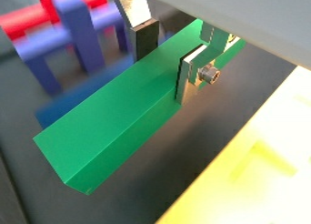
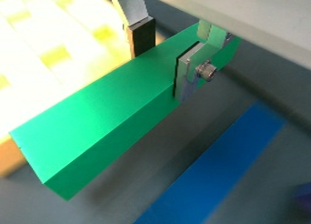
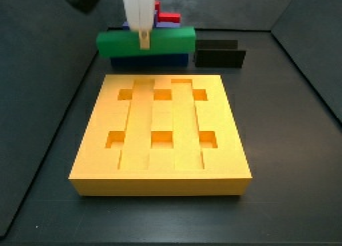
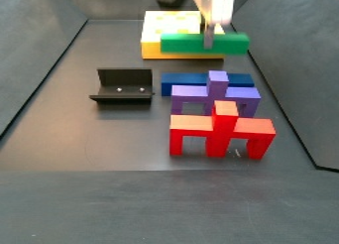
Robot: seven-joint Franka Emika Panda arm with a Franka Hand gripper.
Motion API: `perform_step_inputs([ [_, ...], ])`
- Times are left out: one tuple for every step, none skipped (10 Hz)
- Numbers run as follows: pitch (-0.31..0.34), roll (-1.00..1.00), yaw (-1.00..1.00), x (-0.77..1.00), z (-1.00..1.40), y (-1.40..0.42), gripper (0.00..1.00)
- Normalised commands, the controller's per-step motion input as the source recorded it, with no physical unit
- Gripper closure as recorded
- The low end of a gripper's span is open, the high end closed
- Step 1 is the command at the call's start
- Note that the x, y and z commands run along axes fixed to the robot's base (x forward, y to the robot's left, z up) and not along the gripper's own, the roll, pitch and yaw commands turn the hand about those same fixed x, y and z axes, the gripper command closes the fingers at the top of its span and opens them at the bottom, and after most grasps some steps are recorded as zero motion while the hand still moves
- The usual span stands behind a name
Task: Pick up the green object. Move up. Move to above the board. Insert the green object.
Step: Move to above the board.
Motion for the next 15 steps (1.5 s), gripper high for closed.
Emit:
perform_step_inputs([
  [0.052,-0.05,-0.01,-0.04,1.40,-0.01,1.00],
  [0.030,-0.09,-0.01,-0.02,1.40,0.01,1.00],
  [0.055,-0.07,-0.01,0.02,1.40,0.00,1.00],
  [0.078,-0.06,-0.01,0.01,1.40,-0.01,1.00],
  [0.073,-0.05,-0.01,0.00,1.40,0.00,1.00],
  [0.067,-0.06,-0.01,0.03,0.53,0.00,1.00],
  [0.023,-0.02,1.00,0.50,0.35,-1.40,1.00],
  [0.023,-0.01,1.00,0.50,0.32,-1.40,1.00],
  [0.034,0.00,1.00,0.53,0.31,-1.40,1.00],
  [0.044,-0.01,1.00,0.61,0.32,-1.40,1.00],
  [0.052,0.00,1.00,0.44,0.24,-0.97,1.00],
  [0.060,0.01,1.00,0.25,0.12,-0.45,1.00],
  [0.057,0.00,1.00,0.15,0.07,-0.25,1.00],
  [0.056,0.01,1.00,0.08,0.05,-0.17,1.00],
  [0.062,0.01,1.00,0.07,0.04,-0.10,1.00],
])
